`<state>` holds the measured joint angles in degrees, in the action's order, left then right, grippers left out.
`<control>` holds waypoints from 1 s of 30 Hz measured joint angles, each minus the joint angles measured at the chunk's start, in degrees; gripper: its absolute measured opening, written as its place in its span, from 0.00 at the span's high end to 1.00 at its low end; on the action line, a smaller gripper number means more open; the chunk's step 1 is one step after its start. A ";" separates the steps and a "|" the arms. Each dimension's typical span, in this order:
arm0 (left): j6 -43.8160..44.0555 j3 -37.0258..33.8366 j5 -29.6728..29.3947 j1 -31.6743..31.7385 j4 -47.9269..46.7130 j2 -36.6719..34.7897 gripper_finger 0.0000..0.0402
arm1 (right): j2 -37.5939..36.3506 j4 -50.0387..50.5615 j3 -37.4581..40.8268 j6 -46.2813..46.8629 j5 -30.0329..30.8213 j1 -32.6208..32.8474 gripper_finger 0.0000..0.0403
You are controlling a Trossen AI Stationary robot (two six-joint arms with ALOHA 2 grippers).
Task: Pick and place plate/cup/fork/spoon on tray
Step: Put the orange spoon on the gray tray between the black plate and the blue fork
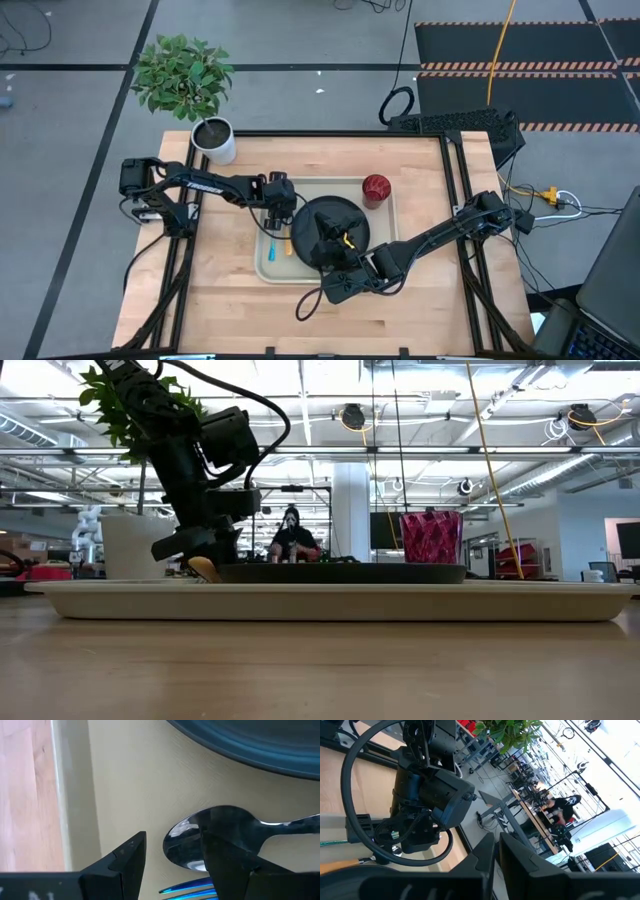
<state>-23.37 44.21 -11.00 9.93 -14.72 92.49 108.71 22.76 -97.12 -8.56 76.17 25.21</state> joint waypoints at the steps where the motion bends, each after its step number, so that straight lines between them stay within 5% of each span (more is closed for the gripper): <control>1: 0.02 0.00 0.00 0.00 0.00 0.00 0.51 | 0.00 0.00 0.00 -0.01 -0.01 0.00 0.95; 21: 0.48 0.04 0.07 -2.31 -1.50 0.00 0.52 | 0.01 0.04 0.00 0.01 -0.01 0.00 0.95; 30: 0.63 1.66 0.00 -2.19 -4.11 -0.72 0.68 | 0.00 0.04 0.00 0.01 -0.01 0.00 0.95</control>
<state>-22.74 45.87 -11.00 7.75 -18.83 91.77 108.71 22.81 -97.12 -8.56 76.16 25.21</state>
